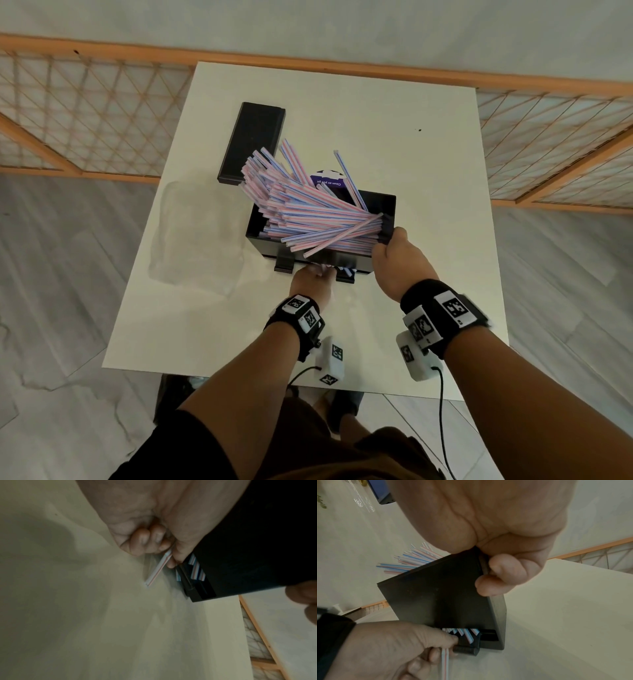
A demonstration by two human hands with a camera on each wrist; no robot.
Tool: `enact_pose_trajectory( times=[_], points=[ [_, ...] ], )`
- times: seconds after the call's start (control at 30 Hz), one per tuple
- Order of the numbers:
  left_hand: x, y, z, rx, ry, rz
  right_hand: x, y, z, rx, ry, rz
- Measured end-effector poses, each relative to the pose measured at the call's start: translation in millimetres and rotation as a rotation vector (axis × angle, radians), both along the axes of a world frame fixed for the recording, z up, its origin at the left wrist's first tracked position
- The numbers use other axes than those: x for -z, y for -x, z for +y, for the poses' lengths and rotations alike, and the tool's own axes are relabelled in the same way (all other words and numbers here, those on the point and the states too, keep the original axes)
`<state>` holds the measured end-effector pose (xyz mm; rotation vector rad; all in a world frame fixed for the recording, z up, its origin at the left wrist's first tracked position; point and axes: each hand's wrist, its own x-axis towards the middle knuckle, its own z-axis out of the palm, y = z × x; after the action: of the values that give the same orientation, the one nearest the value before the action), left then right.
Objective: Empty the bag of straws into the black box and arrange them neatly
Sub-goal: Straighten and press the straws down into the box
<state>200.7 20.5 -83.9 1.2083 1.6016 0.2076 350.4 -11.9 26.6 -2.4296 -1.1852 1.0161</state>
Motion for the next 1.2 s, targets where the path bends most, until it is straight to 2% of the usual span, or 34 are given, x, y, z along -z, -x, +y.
enact_pose_trajectory(
  times=[0.1, 0.2, 0.33, 0.4, 0.6, 0.67, 0.77, 0.87, 0.97, 1.1, 1.2],
  points=[
    [1, 3, 0, -0.103, 0.057, -0.038, 1, 0, 0, -0.002, 0.012, -0.015],
    [4, 5, 1, -0.026, 0.016, 0.097, 0, 0, 0, 0.003, 0.023, -0.017],
    [-6, 7, 0, 0.247, 0.028, 0.301, 0, 0, 1, 0.007, 0.024, -0.009],
    [-8, 8, -3, 0.341, 0.043, 0.34, 1, 1, 1, 0.015, 0.018, -0.002],
    [-14, 0, -22, 0.78, 0.019, 0.491, -1, 7, -1, 0.004, -0.024, -0.039],
    [-18, -3, -33, 0.9, -0.014, 0.505, -3, 9, -2, 0.003, -0.043, -0.039],
    [-23, -3, -56, 0.979, 0.025, 0.492, 1, 9, -4, -0.029, -0.048, -0.074],
    [-23, 6, -81, 1.064, 0.079, 0.447, 9, 7, -2, 0.031, -0.046, -0.043],
    [-26, 23, -103, 1.122, 0.115, 0.403, 12, 6, -1, 0.072, -0.043, -0.014],
    [-39, 57, -116, 0.954, 0.19, 0.312, 1, 6, -6, 0.079, -0.022, -0.056],
    [-64, 76, -109, 0.921, 0.175, 0.244, -22, 5, -22, 0.051, -0.087, -0.164]
  ],
)
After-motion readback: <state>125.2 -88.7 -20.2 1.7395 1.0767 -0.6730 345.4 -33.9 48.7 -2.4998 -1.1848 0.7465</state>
